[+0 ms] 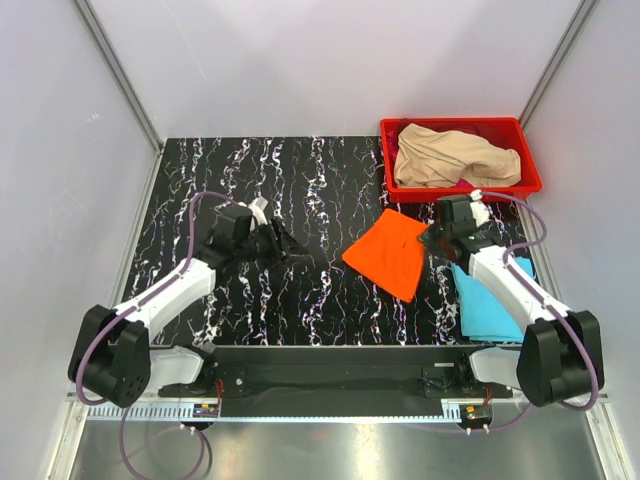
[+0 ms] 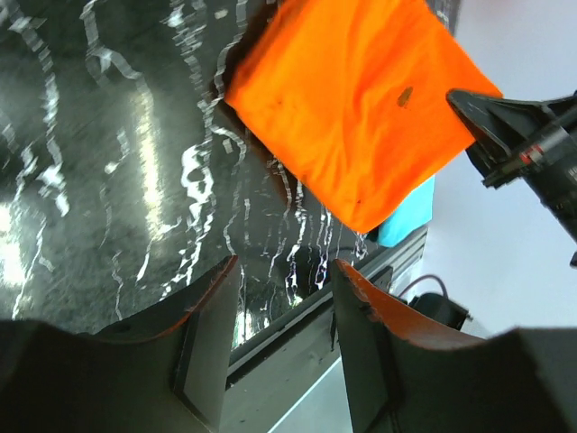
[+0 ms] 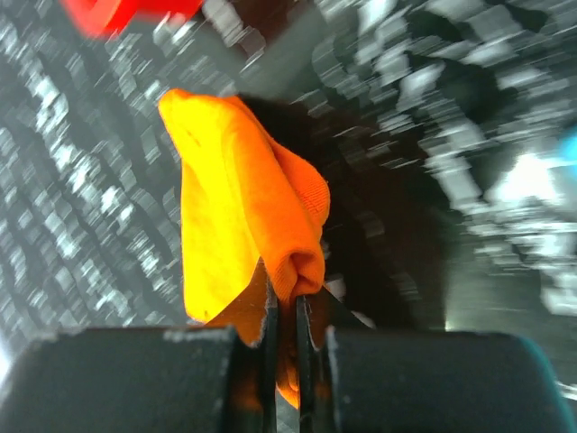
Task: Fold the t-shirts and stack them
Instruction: Neatly place the folded tshirt to the corner
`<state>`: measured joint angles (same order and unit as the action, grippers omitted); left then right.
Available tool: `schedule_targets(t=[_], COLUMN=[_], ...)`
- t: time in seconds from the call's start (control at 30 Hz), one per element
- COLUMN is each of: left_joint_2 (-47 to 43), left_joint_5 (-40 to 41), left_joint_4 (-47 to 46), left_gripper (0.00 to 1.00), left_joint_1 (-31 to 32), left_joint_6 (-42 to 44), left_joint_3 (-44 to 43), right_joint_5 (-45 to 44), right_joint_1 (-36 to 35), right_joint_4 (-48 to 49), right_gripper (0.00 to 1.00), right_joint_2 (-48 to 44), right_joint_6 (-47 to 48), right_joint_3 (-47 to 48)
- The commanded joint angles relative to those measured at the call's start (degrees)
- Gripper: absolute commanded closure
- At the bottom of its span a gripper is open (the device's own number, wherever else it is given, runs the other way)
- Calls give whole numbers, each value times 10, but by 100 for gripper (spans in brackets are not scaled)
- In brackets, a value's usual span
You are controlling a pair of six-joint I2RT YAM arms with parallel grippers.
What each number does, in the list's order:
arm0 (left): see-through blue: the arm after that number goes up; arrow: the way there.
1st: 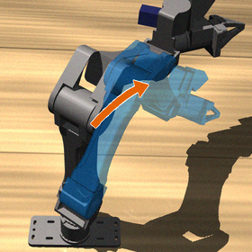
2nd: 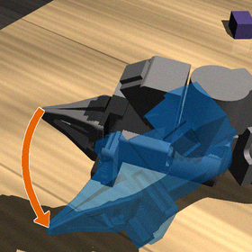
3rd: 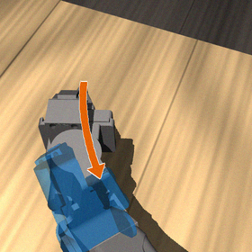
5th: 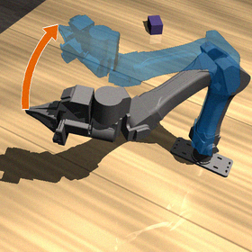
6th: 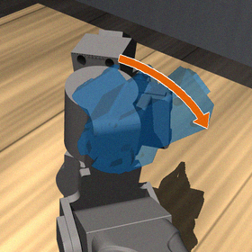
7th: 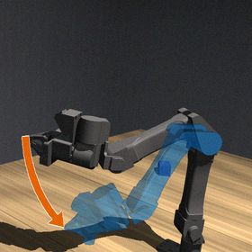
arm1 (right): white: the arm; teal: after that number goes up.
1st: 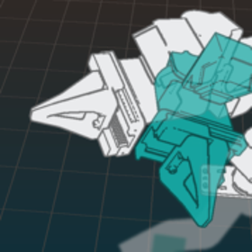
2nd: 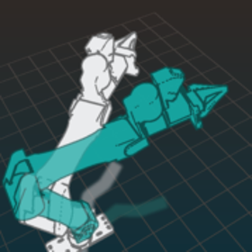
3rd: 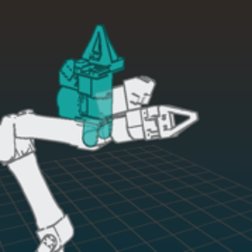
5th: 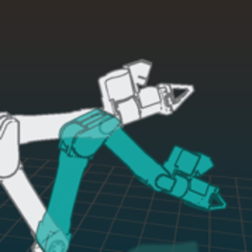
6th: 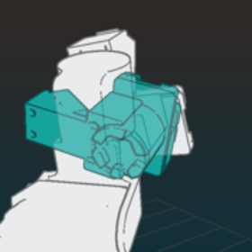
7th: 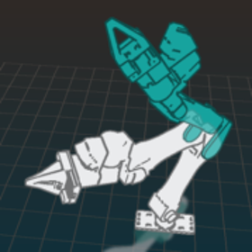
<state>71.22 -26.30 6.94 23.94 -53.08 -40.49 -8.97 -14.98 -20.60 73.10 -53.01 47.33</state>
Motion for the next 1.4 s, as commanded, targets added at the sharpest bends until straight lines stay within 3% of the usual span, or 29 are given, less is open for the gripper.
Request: schedule_targets(t=[0.0,0.2,0.33,0.57,1.13,1.37], left_joint_2=[-4,-3,-4,13,60,66], left_joint_5=[-48,-96,-113,-130,-167,-172], left_joint_4=[19,-5,4,-10,-24,-23], left_gripper=[51,51,52,52,53,53], left_joint_1=[-7,-14,-29,-42,-48,-50], left_joint_6=[56,53,64,62,65,67], left_joint_3=[-26,-15,-18,-14,-25,-27], right_joint_5=[-75,-126,-151,-129,-51,-25], right_joint_1=[29,74,101,146,249,284], right_joint_4=[-83,-129,-191,-319,-335,-353], right_gripper=[100,100,100,100,100,100], right_joint_2=[-31,-35,-11,5,62,56], right_joint_6=[53,57,63,79,150,157], right_joint_3=[20,61,150,263,386,393])
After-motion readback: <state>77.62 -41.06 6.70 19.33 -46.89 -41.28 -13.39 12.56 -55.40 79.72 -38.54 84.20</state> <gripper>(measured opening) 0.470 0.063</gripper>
